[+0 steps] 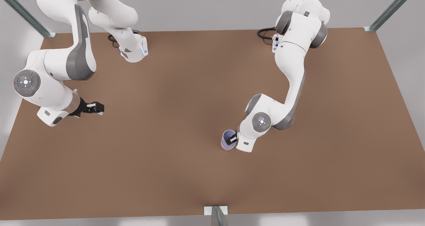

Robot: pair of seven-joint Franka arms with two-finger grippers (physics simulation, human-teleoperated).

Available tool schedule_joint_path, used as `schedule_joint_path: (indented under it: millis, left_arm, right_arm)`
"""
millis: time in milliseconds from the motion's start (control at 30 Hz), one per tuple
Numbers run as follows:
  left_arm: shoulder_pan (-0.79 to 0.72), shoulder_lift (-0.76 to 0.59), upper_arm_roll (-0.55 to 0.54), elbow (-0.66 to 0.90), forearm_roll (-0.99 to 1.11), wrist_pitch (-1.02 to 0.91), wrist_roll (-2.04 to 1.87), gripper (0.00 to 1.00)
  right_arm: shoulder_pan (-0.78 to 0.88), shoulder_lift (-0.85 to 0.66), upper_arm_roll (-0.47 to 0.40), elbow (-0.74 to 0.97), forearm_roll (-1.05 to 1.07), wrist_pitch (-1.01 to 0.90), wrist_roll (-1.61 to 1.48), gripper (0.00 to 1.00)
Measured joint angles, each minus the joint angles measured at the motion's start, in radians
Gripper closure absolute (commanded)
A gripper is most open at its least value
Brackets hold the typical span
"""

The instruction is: Stack the cups, with the pink cup at the bottom and the purple cup at the top

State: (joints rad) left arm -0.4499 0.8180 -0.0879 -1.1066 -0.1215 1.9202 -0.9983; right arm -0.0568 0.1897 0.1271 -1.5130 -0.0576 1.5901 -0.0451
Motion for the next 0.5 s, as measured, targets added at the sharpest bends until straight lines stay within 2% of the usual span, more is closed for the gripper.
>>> schedule_joint_path:
  millis: [200, 300, 333, 400, 500]
  left_arm:
    - [0.049, -0.091, 0.021, 0.001, 0.013, -0.087, 0.019, 0.0]
    - [0.054, -0.235, 0.193, 0.001, 0.038, -0.247, 0.132, 0.0]
    - [0.077, -0.304, 0.234, -0.03, 0.044, -0.297, 0.181, 0.0]
    - [0.142, -0.488, 0.232, -0.218, 0.067, -0.341, 0.272, 0.0]
    - [0.169, -0.574, 0.211, -0.307, 0.1, -0.374, 0.388, 0.0]
  right_arm:
    - [0.002, 0.0, 0.0, 0.0, 0.0, 0.0, -0.001, 0.0]
    - [0.001, 0.0, 0.0, 0.0, 0.0, 0.0, -0.001, 0.0]
    - [0.001, 0.0, 0.0, 0.0, 0.0, 0.0, -0.001, 0.0]
    - [0.001, 0.0, 0.0, 0.0, 0.0, 0.0, -0.001, 0.0]
    - [0.0, 0.0, 0.0, 0.0, 0.0, 0.0, -0.001, 0.0]
